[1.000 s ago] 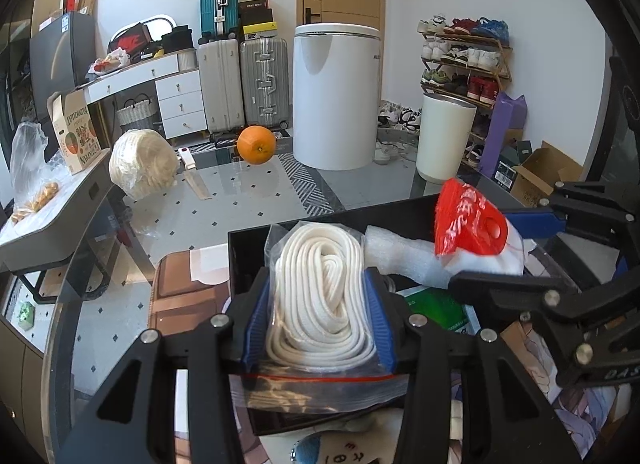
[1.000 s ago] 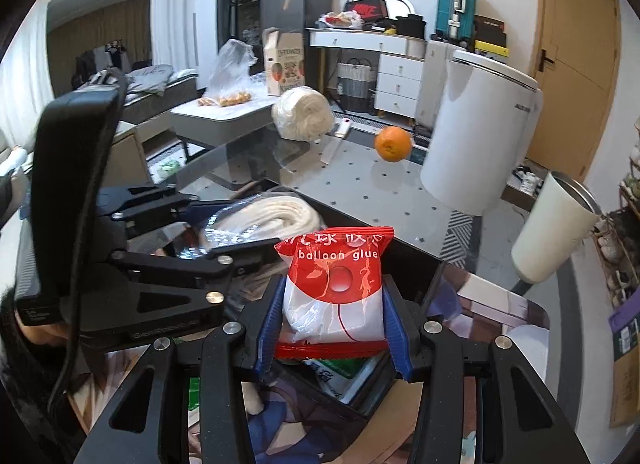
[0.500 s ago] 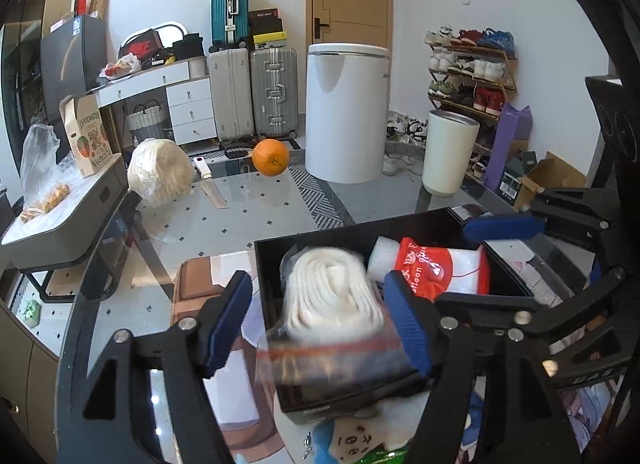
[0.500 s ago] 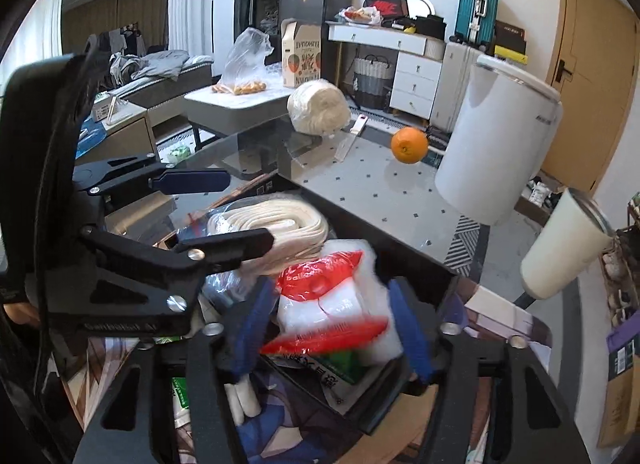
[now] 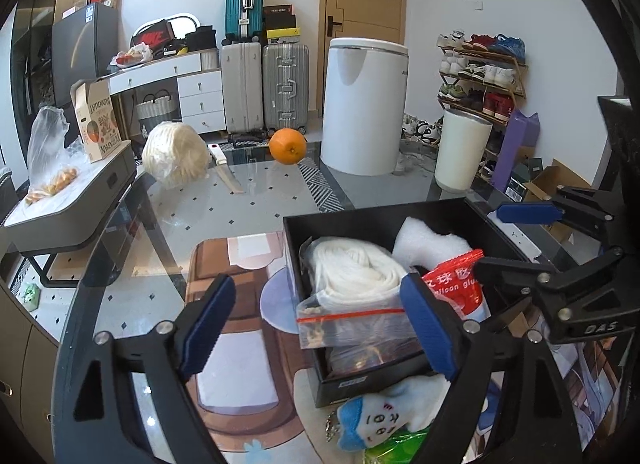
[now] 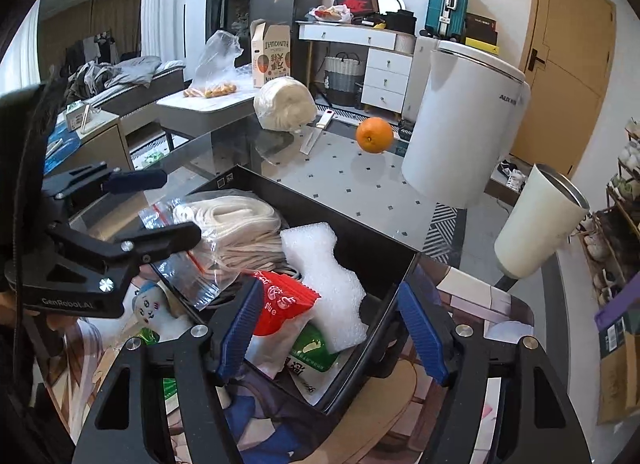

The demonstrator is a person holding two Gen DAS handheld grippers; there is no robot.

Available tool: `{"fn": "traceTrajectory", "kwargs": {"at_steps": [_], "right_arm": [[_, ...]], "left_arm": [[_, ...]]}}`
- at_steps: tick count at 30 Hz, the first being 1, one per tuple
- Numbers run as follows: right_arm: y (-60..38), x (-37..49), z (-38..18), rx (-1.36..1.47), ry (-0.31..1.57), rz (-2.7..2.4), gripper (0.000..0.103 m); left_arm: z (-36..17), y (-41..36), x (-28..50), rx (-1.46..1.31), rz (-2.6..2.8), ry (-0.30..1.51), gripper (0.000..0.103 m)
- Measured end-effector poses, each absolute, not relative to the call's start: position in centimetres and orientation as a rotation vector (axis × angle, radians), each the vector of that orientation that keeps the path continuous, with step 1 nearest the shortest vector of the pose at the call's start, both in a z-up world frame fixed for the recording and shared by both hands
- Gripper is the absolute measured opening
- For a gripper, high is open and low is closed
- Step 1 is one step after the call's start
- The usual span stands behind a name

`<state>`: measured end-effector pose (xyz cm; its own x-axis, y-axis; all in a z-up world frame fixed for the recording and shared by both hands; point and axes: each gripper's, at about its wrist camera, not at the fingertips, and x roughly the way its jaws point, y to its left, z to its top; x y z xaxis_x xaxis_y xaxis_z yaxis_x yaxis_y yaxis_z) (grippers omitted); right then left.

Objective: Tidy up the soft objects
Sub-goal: 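Lower both held items into the box and open both grippers, then withdraw both grippers from the box and move the left gripper to the green packet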

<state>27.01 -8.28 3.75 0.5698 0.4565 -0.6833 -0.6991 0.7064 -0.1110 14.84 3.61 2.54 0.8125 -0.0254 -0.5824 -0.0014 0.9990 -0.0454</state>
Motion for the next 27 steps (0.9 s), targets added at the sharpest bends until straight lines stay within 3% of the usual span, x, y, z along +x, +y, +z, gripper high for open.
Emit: {"fn": "traceTrajectory", "kwargs": {"at_steps": [1,6,9,13,27], "right_arm": [[-8.4,26.9,3.9,-0.387,0.673,0.7,0.079],[-9.5,25.8,4.4,-0.318,0.653,0.697,0.087],[-10.3,24.9,4.6,-0.274,0.647,0.697,0.096],[-10.8,23.5,4.6,-0.254,0.641,0.701,0.102],[-12.1,19.4,4.2,-0.215,0.664,0.699,0.102]], "left_arm": [[2.3,3.7,15.0,-0.048,-0.015,0.628,0.085],[2.0,3.4,15.1,-0.06,-0.031,0.635,0.086],[2.2,2.9,14.7,-0.043,-0.04,0.634,0.101],[2.7,2.8,13.1,-0.038,-0.031,0.596,0.103],[2.0,3.6,7.0,-0.098,0.036,0.588,0.103]]}}
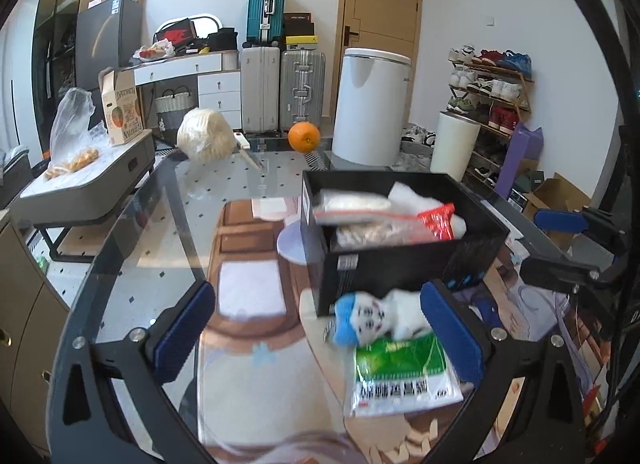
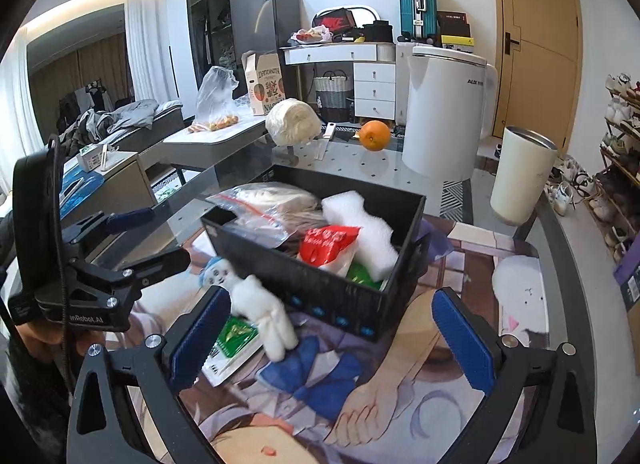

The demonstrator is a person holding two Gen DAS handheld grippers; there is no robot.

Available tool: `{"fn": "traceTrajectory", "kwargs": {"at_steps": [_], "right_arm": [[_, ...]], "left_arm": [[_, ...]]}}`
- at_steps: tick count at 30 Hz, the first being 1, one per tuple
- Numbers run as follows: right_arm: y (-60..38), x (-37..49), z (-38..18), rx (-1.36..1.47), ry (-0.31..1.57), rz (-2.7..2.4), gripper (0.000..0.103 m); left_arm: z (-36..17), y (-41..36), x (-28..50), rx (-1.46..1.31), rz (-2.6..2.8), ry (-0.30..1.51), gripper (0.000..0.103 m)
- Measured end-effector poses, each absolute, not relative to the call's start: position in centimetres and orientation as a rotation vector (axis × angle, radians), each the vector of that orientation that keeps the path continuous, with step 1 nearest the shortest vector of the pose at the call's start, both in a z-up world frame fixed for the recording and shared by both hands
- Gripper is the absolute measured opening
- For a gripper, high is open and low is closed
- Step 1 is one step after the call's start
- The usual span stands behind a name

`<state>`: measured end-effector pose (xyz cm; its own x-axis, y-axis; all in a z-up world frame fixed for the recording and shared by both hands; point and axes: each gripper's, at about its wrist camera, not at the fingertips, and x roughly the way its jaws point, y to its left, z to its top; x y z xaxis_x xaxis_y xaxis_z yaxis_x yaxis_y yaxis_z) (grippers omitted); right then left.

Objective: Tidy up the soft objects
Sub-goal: 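Withdraw both grippers from the box and move the left gripper to the green packet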

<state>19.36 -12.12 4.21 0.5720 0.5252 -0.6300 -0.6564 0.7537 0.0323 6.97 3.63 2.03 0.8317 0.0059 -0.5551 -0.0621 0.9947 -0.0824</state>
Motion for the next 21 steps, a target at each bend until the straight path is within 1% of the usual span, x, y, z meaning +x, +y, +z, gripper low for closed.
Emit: {"fn": "traceTrajectory", "kwargs": {"at_steps": [6,21], "right_arm": [[-11.9,18.8,3.1,-0.215,0.698,0.705,0.102],[-12.8,19.0,3.2,-0.207,0.714,0.691,0.102]], "left_arm": [[0.1,2.9,6.5,-0.076,0.046,0.617,0.103],[-0.3,1.0,5.8,-0.051,0.041,0.642,0.103]]}}
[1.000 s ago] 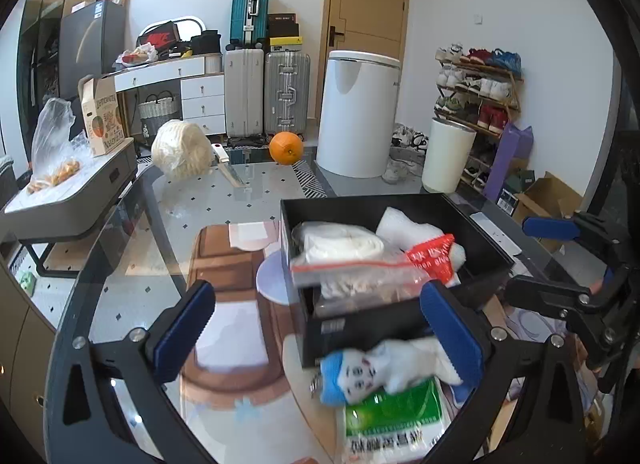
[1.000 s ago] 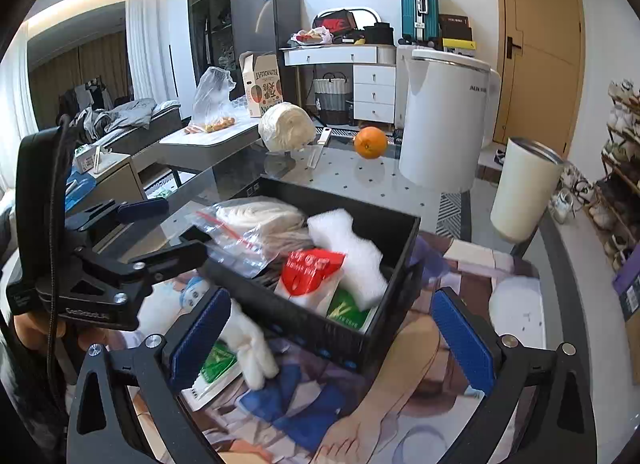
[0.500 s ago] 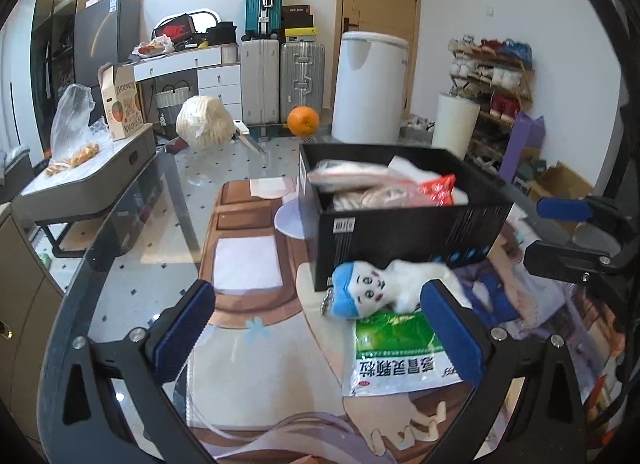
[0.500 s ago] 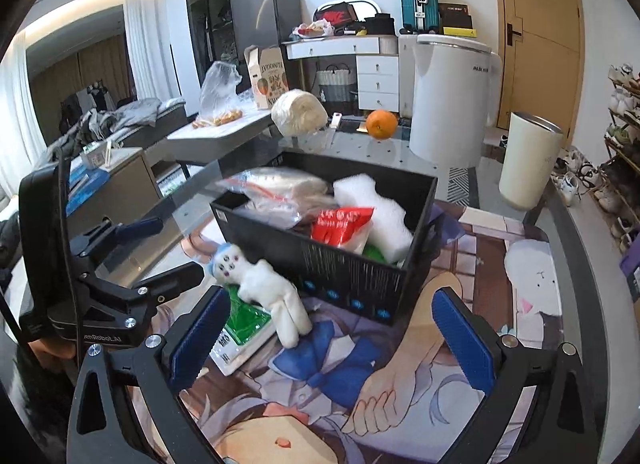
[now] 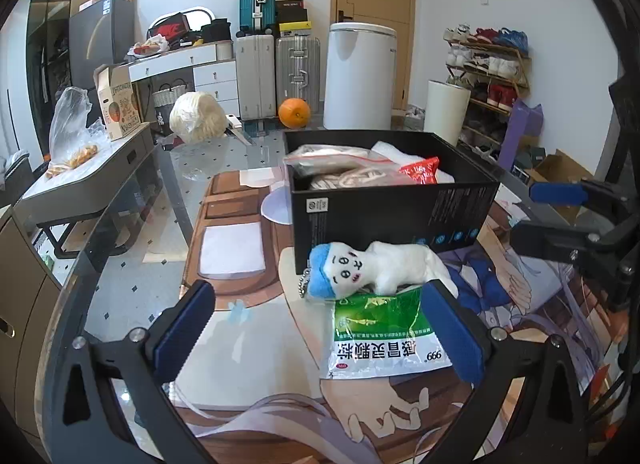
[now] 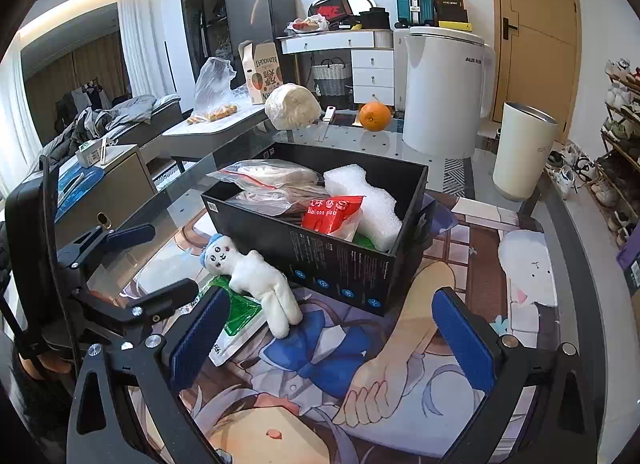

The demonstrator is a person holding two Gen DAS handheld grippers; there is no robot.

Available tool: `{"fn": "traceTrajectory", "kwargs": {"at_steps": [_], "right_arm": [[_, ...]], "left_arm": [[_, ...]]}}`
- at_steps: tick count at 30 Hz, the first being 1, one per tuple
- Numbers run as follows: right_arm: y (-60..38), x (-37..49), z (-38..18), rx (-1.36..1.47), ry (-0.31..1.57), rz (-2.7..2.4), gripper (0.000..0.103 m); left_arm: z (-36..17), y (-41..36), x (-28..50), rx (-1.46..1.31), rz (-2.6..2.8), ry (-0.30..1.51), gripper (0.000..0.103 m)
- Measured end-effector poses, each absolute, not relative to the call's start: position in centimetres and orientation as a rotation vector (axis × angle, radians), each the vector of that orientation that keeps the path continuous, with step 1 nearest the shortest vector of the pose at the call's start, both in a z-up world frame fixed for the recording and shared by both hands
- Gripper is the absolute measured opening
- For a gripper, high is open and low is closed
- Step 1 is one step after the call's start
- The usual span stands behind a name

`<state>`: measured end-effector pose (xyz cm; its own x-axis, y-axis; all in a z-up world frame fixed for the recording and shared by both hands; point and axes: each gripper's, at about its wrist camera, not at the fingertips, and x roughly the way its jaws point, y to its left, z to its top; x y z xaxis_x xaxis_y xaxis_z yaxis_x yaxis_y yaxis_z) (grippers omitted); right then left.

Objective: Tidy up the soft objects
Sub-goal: 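Withdraw both grippers from the box and move the left gripper to the green packet, then close the left gripper on the green printed packet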

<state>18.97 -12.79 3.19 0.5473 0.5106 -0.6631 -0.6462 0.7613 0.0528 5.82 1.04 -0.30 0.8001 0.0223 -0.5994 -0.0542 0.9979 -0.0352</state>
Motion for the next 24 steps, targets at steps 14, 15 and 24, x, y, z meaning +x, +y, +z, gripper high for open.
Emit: {"fn": "traceTrajectory", "kwargs": {"at_steps": [14,15,24], "right_arm": [[-13.4,19.4,3.2,-0.201,0.718,0.677,0.102],[-13.5,19.4,3.2,-0.2,0.717,0.675,0.102],[-13.8,19.6,3.3,-0.195,0.718,0.666,0.102]], "left_arm": [[-1.2,-0.6,6.8,-0.013,0.027,0.768,0.103],[-1.3,-0.7,7.0,-0.01,0.025,0.78,0.103],[-2.1,-2.6,8.3,0.031,-0.021,0.857,0.103]]}}
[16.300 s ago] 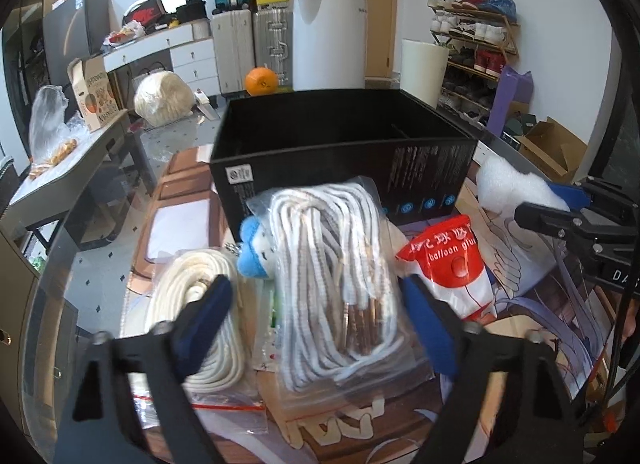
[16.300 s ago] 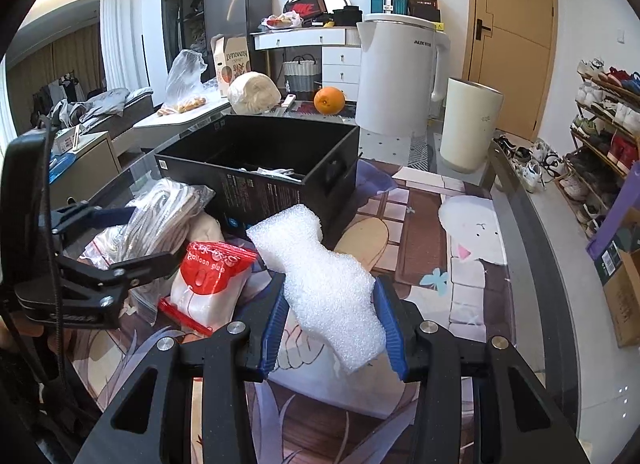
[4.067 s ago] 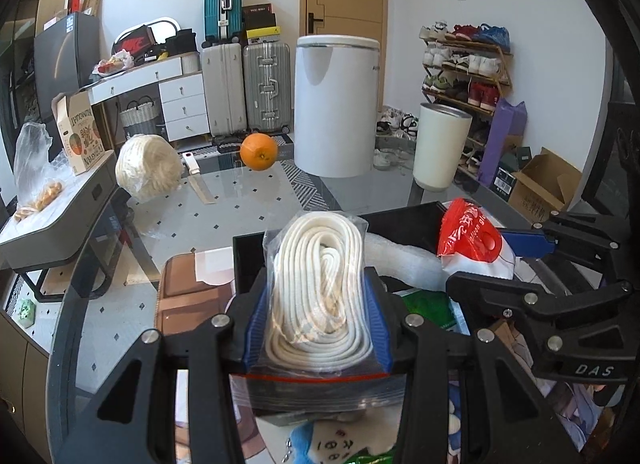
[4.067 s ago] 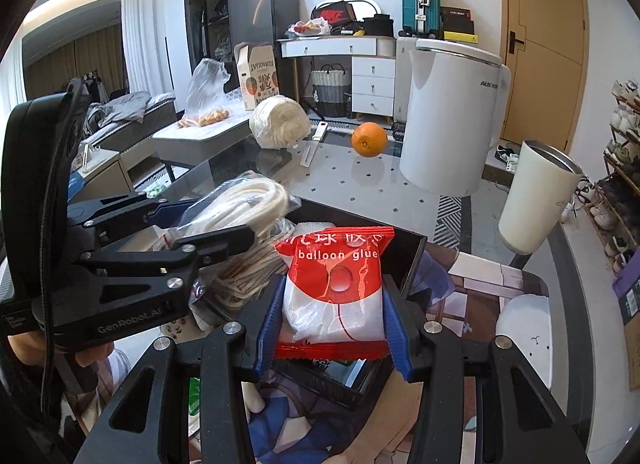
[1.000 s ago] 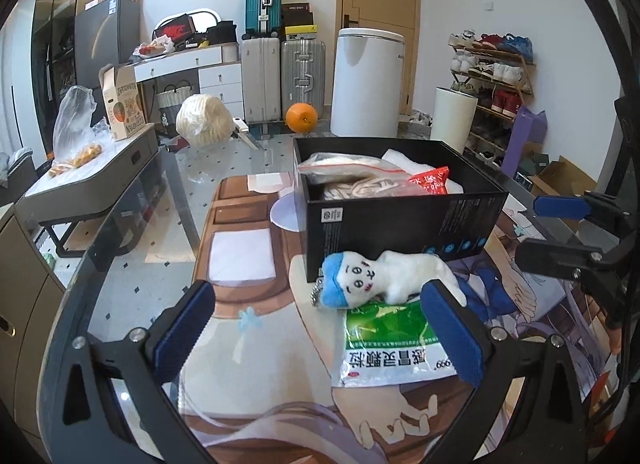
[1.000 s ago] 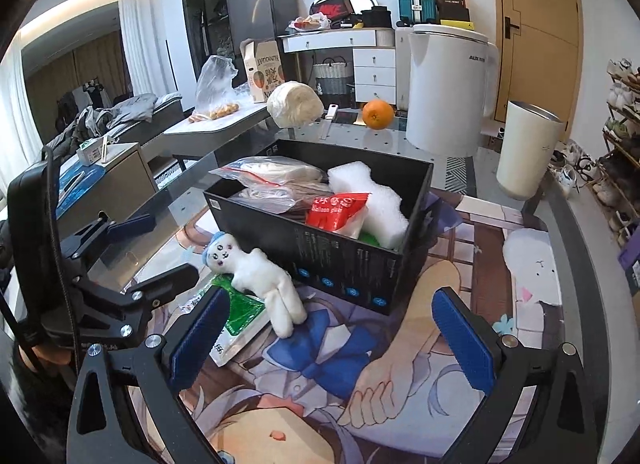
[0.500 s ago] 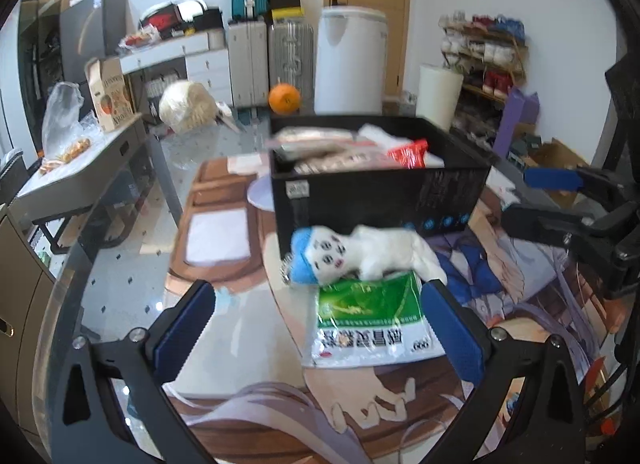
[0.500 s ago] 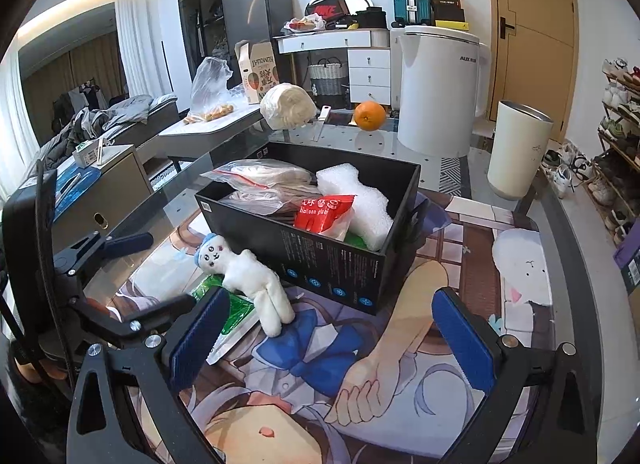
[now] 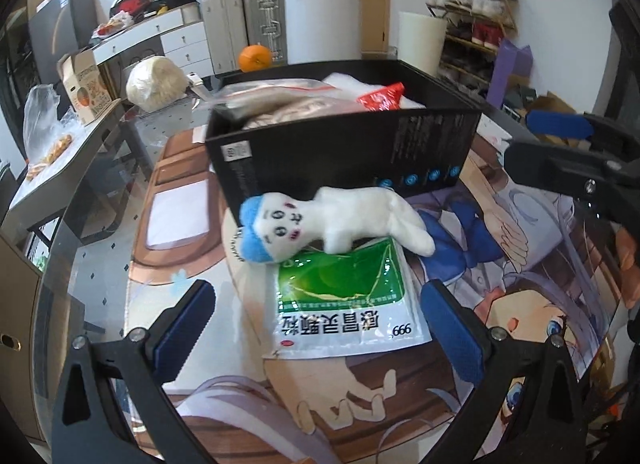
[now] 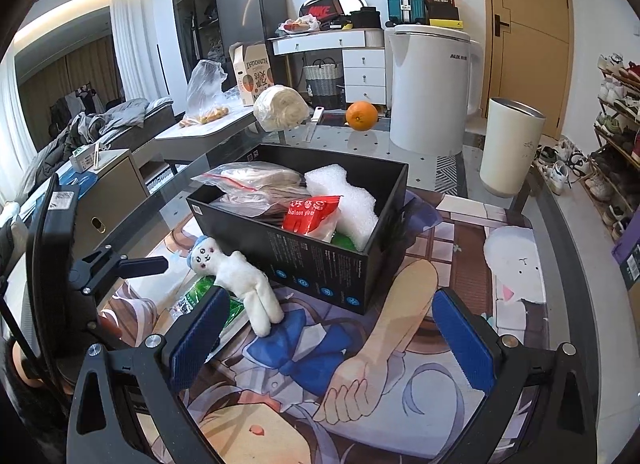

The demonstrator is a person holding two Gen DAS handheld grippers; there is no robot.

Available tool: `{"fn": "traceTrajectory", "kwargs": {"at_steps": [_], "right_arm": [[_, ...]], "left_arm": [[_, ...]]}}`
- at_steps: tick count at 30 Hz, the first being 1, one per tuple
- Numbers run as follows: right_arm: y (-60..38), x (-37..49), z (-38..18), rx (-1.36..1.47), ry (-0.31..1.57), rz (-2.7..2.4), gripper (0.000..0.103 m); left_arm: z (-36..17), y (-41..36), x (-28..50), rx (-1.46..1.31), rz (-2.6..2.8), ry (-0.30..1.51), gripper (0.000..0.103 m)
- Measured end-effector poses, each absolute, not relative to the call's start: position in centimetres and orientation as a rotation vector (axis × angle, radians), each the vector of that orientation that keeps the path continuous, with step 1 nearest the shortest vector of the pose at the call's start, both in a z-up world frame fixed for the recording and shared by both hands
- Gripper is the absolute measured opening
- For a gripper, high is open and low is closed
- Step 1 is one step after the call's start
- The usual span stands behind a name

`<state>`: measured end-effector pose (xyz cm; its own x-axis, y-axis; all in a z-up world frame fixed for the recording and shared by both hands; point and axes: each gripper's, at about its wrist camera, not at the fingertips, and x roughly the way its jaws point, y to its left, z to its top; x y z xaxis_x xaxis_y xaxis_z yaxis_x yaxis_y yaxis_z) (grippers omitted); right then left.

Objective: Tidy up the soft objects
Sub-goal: 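Close the left gripper on the green printed packet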

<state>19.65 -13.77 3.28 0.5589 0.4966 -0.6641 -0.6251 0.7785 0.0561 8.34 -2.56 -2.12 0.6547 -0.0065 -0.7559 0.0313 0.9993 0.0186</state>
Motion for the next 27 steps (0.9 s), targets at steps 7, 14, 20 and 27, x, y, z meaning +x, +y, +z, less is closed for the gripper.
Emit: {"fn": "traceTrajectory", "kwargs": {"at_steps": [7,14,20,27], "right_arm": [[-13.9,19.6,3.2,-0.195,0.719,0.663,0.102],[-14.2,19.7,3.4,-0.191,0.715,0.67,0.102],[-14.2,19.6,3.3,-0.191,0.718,0.669,0.102],[-14.1,19.2,3.6,-0.194,0.71,0.674,0.102]], "left_arm": [[-2.7,-3.5,9.4,0.066,-0.029,0.904,0.103],[-3.2,-2.5,9.6,-0.004,-0.021,0.936,0.103],[-3.4,-2.5,9.7,-0.012,-0.017,0.935,0.103],[-3.4,-2.5,9.9,-0.007,-0.016,0.93,0.092]]}}
